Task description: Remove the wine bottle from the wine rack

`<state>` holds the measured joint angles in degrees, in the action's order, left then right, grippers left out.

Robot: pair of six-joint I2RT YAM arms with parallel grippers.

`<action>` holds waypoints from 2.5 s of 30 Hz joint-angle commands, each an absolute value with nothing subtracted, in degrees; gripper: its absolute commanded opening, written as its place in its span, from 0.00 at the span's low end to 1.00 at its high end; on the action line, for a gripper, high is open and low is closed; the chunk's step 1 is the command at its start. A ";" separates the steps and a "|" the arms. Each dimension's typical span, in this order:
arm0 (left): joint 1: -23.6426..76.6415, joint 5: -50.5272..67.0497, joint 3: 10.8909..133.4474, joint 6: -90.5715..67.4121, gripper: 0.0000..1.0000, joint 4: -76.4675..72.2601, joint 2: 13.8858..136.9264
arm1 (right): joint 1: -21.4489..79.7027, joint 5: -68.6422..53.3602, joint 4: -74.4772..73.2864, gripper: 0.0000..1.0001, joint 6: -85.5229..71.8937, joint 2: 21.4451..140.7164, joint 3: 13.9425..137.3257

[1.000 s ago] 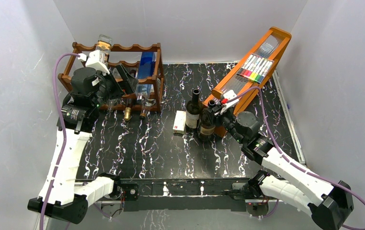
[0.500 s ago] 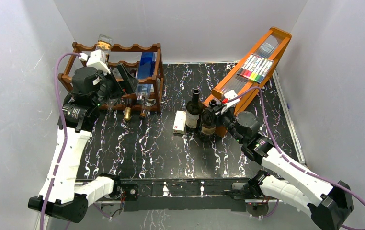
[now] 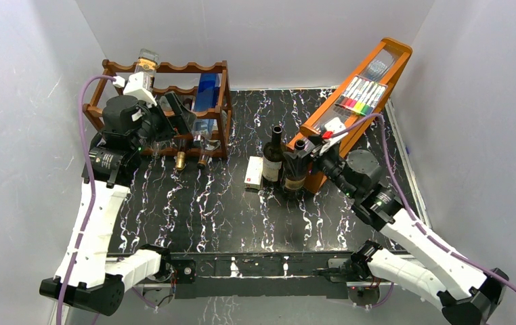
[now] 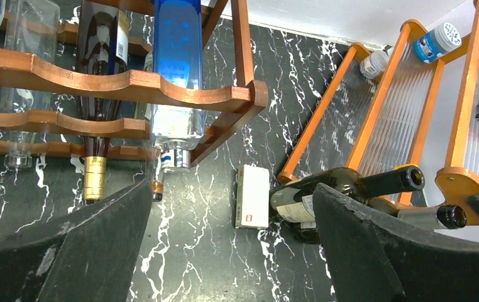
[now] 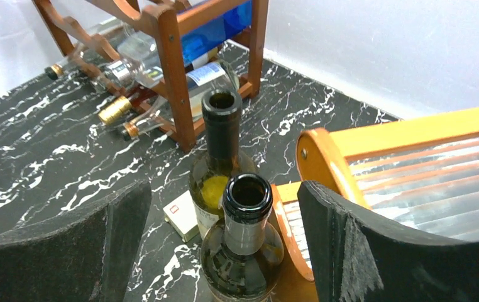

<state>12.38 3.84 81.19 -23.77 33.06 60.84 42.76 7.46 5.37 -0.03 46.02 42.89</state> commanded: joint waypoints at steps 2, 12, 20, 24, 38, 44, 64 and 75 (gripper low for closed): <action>12.36 3.05 82.25 -20.93 0.98 34.47 60.93 | 42.45 5.65 -2.17 0.98 -0.67 42.63 51.51; 11.83 -12.38 96.41 -10.24 0.98 37.51 75.43 | 42.42 8.44 -6.76 0.98 -4.34 45.78 60.50; 7.36 -26.64 109.01 -1.02 0.98 33.48 88.58 | 42.47 9.44 -11.92 0.98 -1.13 50.85 66.03; 5.18 -30.53 112.86 4.54 0.98 29.30 95.28 | 42.45 8.23 -11.93 0.98 -0.87 51.13 66.25; 2.04 -28.63 127.87 8.70 0.98 27.69 113.54 | 42.43 6.14 -14.85 0.98 -0.17 48.66 66.82; 1.39 -28.24 129.41 10.15 0.98 27.34 117.05 | 42.47 5.66 -14.83 0.98 -0.44 47.84 66.27; -0.18 -24.87 129.91 9.40 0.63 28.51 119.38 | 42.42 4.43 -13.39 0.98 -1.22 48.60 65.57; -0.09 -23.82 130.73 8.42 0.32 28.80 114.14 | 42.42 3.14 -12.59 0.98 -1.67 49.57 66.01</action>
<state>0.12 -23.16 127.98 11.16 29.43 120.64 42.72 3.99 -16.49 -1.30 49.74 63.70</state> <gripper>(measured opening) 0.706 0.981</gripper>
